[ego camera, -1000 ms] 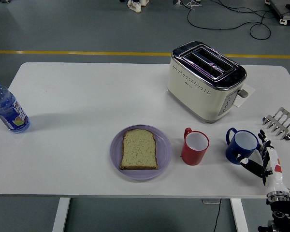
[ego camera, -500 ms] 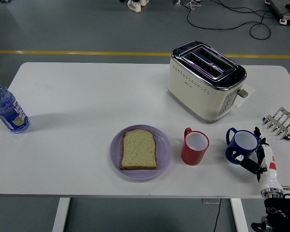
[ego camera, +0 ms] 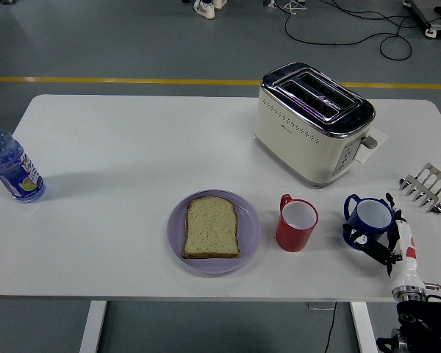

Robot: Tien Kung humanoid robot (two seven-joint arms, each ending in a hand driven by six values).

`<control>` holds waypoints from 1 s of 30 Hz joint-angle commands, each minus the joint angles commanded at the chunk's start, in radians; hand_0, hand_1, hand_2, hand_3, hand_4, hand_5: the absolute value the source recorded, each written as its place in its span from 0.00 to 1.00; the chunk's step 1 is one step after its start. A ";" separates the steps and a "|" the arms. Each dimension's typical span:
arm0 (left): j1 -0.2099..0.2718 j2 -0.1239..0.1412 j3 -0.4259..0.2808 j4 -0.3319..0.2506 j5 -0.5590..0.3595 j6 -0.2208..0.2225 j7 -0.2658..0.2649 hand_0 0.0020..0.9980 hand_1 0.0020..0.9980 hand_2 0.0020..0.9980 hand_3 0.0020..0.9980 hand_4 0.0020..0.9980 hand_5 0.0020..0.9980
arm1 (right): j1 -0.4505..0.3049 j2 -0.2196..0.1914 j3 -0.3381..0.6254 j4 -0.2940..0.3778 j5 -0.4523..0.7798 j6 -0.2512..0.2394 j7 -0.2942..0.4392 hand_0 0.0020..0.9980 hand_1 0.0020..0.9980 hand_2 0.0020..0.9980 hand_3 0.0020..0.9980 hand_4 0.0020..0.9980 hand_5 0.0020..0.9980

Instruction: Pick up the cup,pour liquid into bread,place the cup on the desk

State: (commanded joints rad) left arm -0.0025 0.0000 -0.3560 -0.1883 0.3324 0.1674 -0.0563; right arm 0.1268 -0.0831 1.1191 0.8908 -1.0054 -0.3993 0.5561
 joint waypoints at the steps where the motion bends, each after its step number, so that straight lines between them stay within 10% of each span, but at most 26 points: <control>1: 0.000 0.000 0.001 0.000 -0.001 0.000 0.000 0.65 0.64 0.64 0.53 0.29 0.77 | 0.001 0.000 -0.002 -0.003 0.004 0.002 0.000 0.90 0.82 0.91 0.99 1.00 0.07; 30: 0.012 0.000 0.024 0.001 -0.012 0.000 0.001 0.65 0.64 0.64 0.53 0.29 0.77 | 0.011 0.001 -0.013 -0.038 0.048 0.019 0.012 0.82 0.67 0.79 0.84 0.98 0.06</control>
State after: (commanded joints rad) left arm 0.0093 0.0000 -0.3323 -0.1868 0.3199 0.1679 -0.0555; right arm 0.1375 -0.0816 1.1064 0.8528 -0.9578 -0.3800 0.5677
